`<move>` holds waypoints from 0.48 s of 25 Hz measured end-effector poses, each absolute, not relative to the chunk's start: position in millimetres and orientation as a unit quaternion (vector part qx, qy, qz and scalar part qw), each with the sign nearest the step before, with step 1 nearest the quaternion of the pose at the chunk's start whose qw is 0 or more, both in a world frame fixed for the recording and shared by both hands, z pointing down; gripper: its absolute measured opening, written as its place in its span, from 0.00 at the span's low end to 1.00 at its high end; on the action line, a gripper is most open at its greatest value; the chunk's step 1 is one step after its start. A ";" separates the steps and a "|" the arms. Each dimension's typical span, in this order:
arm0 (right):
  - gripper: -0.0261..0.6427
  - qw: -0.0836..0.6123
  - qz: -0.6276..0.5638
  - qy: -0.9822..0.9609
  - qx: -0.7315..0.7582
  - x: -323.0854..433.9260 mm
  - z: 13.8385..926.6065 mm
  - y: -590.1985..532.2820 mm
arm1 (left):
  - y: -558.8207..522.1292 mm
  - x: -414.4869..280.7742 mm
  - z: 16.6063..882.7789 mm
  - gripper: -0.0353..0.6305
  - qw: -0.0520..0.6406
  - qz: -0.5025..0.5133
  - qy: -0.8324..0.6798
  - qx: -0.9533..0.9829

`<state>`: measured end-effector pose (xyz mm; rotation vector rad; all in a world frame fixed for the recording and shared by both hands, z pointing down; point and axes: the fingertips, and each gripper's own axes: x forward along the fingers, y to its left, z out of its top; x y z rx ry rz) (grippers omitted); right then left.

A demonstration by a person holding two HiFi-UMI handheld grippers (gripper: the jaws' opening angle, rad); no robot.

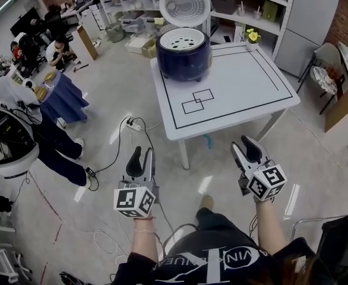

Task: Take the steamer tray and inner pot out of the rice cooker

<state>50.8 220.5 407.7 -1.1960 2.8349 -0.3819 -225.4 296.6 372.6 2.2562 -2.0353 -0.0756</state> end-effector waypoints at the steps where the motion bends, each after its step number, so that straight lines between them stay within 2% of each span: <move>1: 0.28 0.019 -0.123 0.915 -0.384 48.2 407.2 210.3 | 286.4 -227.1 371.1 0.24 0.051 -0.026 -0.669 0.741; 12: 0.28 0.019 -0.124 0.920 -0.371 38.2 408.8 115.7 | 188.6 -229.2 368.5 0.24 0.046 -0.027 -0.670 0.740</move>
